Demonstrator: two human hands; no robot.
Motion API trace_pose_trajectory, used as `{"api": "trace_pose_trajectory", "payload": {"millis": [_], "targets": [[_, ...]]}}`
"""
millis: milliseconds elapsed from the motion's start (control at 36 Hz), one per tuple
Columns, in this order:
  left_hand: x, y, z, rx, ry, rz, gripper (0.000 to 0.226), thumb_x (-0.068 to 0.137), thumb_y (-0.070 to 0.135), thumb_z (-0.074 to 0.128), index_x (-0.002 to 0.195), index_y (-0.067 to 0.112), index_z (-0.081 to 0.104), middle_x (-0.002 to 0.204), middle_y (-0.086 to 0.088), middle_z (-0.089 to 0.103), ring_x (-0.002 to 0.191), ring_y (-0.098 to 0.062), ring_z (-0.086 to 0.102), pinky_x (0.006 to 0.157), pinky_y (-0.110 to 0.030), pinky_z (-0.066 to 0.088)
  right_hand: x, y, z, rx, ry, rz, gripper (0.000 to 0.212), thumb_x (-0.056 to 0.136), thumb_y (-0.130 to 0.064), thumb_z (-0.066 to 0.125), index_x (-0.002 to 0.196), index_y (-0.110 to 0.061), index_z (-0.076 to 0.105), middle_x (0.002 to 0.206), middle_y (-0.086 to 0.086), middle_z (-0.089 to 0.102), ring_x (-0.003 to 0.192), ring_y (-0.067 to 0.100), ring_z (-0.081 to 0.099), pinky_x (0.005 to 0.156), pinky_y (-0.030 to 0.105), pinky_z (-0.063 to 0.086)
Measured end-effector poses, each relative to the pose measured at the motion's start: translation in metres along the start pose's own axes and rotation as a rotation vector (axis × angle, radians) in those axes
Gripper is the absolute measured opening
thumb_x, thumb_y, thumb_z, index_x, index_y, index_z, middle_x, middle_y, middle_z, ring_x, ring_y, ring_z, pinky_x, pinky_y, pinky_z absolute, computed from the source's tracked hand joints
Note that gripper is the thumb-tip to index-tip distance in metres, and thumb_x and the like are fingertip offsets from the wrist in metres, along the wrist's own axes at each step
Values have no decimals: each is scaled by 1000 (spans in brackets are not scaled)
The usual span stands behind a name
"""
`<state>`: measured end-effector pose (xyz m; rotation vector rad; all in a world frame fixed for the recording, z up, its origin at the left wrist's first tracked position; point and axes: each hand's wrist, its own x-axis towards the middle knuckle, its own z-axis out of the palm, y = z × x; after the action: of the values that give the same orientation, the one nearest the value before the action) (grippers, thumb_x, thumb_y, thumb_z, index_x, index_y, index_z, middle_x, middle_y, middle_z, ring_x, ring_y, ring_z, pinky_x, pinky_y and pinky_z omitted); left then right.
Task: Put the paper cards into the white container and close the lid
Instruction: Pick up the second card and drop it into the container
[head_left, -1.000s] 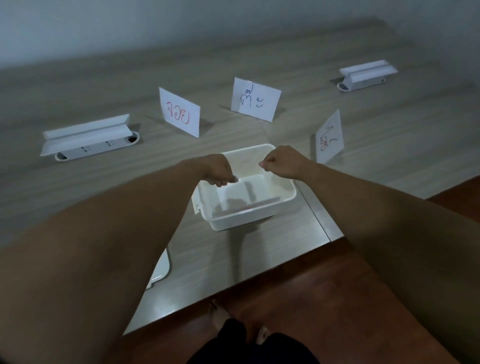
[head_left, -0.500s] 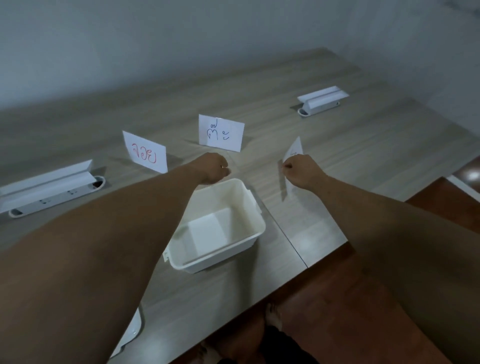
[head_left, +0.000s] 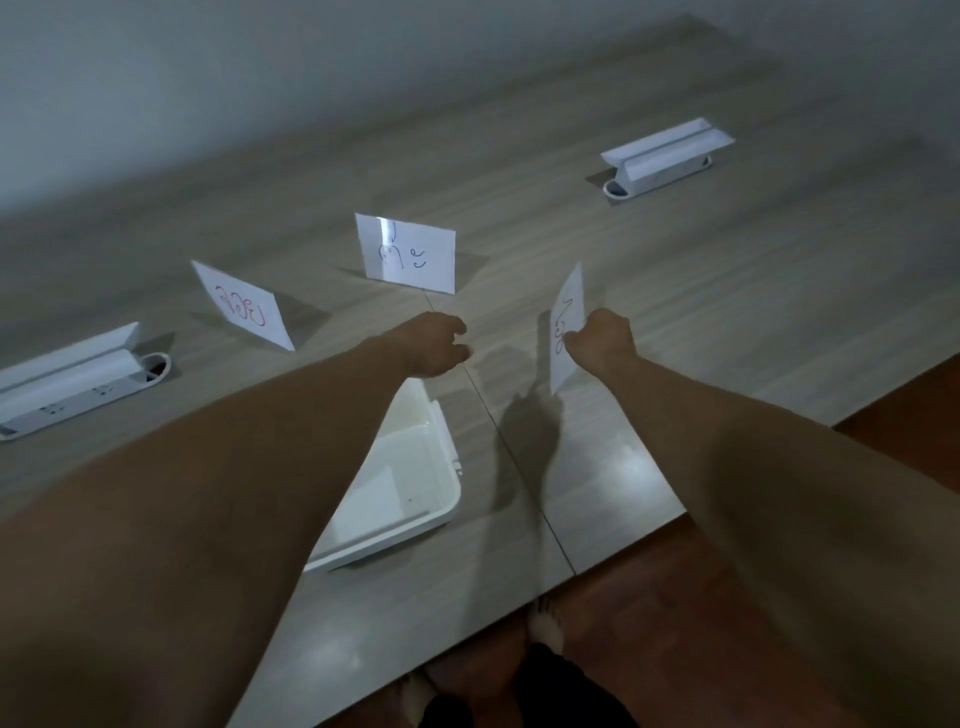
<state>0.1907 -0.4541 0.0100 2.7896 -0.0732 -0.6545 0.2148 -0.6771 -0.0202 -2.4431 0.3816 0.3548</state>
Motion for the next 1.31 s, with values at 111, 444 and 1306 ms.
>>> {"api": "trace_pose_trajectory", "payload": {"millis": [111,444,1306], "targets": [[11,11,8,-5,-8,-29,55,95,40,50,142,13,44,145,-11,49,134,-27,45,111,-35,34,18,6,13,70,16,64,31,88,-13,61,110,8,62,117,24,66,108,36,65,69,26,45],[-3,15,-14,-52,101,-83,56,95,36,52,144,11,42,142,-12,52,129,-27,50,108,-34,37,25,-5,-21,172,193,-90,22,82,1,55,96,8,69,104,24,71,97,37,68,69,23,43],[-239,-125,36,-334,553,-48,22,88,12,62,105,13,75,108,-6,73,100,-23,65,85,-31,50,-200,-95,80,-40,-190,-766,24,84,-3,66,107,-2,73,113,14,71,105,25,66,83,22,44]]}}
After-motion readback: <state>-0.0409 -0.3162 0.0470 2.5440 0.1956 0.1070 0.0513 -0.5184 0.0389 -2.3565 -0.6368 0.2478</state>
